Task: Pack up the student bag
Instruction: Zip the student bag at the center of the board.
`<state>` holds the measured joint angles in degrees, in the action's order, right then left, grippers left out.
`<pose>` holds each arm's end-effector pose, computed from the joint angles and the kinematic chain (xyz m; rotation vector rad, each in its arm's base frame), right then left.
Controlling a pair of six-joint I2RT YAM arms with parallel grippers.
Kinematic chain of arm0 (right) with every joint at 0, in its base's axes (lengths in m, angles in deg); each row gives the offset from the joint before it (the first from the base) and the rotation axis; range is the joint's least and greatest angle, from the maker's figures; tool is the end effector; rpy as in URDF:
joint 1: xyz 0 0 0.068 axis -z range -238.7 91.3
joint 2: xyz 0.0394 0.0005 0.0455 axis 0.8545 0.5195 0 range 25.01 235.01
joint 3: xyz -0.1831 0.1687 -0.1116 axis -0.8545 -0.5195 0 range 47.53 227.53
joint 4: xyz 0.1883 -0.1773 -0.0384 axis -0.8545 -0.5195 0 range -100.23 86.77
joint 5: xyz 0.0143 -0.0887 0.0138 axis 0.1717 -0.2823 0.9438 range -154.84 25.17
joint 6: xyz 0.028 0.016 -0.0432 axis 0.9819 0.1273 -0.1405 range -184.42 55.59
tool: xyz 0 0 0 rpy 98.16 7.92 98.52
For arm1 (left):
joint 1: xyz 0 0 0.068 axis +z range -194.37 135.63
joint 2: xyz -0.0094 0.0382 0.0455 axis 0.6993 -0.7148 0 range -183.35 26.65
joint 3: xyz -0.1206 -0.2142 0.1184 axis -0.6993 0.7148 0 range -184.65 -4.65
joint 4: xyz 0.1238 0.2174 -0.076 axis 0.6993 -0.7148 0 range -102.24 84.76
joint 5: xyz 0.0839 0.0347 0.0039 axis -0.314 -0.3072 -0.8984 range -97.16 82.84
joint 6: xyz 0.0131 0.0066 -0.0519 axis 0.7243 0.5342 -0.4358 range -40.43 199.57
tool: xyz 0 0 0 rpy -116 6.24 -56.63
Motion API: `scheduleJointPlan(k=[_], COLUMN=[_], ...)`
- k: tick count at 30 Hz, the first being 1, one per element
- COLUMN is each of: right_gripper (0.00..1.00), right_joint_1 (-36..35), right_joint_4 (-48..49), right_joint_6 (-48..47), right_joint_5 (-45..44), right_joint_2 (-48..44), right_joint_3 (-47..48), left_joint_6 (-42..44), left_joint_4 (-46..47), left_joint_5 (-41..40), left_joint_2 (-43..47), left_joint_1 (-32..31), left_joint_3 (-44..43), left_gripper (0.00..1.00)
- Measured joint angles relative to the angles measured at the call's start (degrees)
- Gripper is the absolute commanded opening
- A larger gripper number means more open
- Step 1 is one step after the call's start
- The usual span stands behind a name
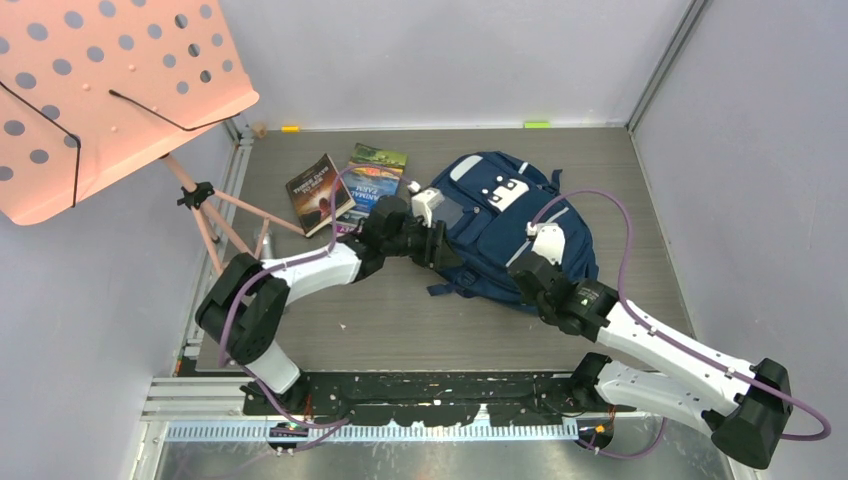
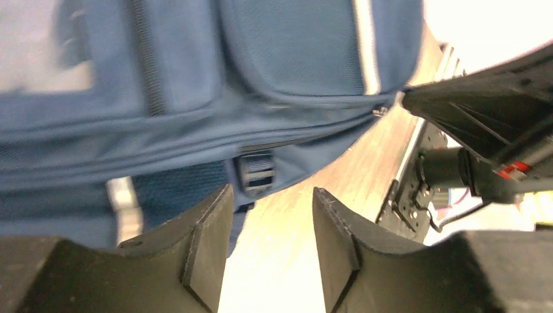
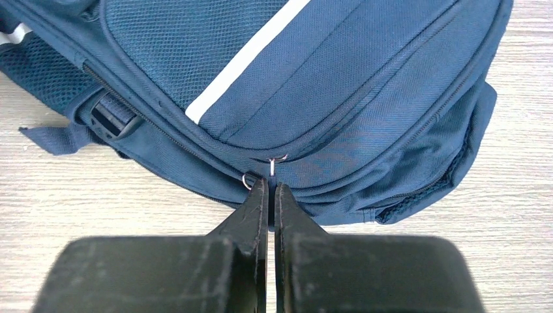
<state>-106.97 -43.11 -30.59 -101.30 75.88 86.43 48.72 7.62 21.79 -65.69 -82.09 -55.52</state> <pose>0.1282 0.1121 0.2455 -0.0285 2.2558 -0.0479 0.2635 -0.2255 0.2097 0.4735 2.1998 -1.2183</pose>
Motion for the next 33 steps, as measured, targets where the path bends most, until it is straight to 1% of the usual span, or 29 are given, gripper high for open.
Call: scheduleJointPlan(k=[5, 7, 11, 14, 17, 21, 26, 27, 30, 33], right_gripper=[0.0, 0.0, 0.0, 0.0, 0.0, 0.01, 0.0, 0.0, 0.0, 0.0], right_joint_1=[0.04, 0.04, 0.09, 0.11, 0.15, 0.15, 0.15, 0.15, 0.17, 0.15], right_joint_4=[-0.02, 0.07, 0.5, 0.85, 1.14, 2.14, 2.47, 2.47, 2.49, 2.23], right_joint_6=[-0.96, -0.92, -0.52, 0.04, 0.74, 1.42, 2.36, 2.47, 2.62, 2.82], right_joint_5=[2.64, 3.78, 5.57, 6.91, 8.15, 9.81, 10.73, 10.88, 11.13, 11.28], right_joint_2=[-0.02, -0.17, -0.96, -1.4, -2.05, -3.78, -3.96, -3.87, -3.58, -3.56], right_joint_3=[1.2, 1.29, 1.31, 1.33, 1.36, 1.36, 1.36, 1.36, 1.36, 1.36], left_joint_6=[15.02, 21.62, 32.22, 37.03, 40.26, 43.1, 45.62, 46.27, 47.63, 48.43], left_joint_4=[0.44, 2.82, 8.26, 11.04, 13.6, 17.7, 19.96, 20.35, 21.03, 21.24], left_joint_5=[0.79, -0.28, -3.04, -3.26, -4.13, -5.6, -7.32, -7.87, -9.92, -11.82], left_joint_2=[2.29, 3.5, 4.17, 2.8, 0.09, -3.5, -5.2, -5.31, -5.6, -5.9], left_joint_1=[-5.92, -8.72, -13.33, -15.02, -15.08, -15.52, -17.46, -17.94, -19.32, -19.32], left_joint_3=[-2.23, -1.73, -0.22, -0.22, -0.17, 0.13, 0.13, 0.13, 0.11, 0.07], left_gripper=[0.54, 0.58, 0.63, 0.63, 0.67, 0.67, 0.66, 0.63, 0.37, 0.12])
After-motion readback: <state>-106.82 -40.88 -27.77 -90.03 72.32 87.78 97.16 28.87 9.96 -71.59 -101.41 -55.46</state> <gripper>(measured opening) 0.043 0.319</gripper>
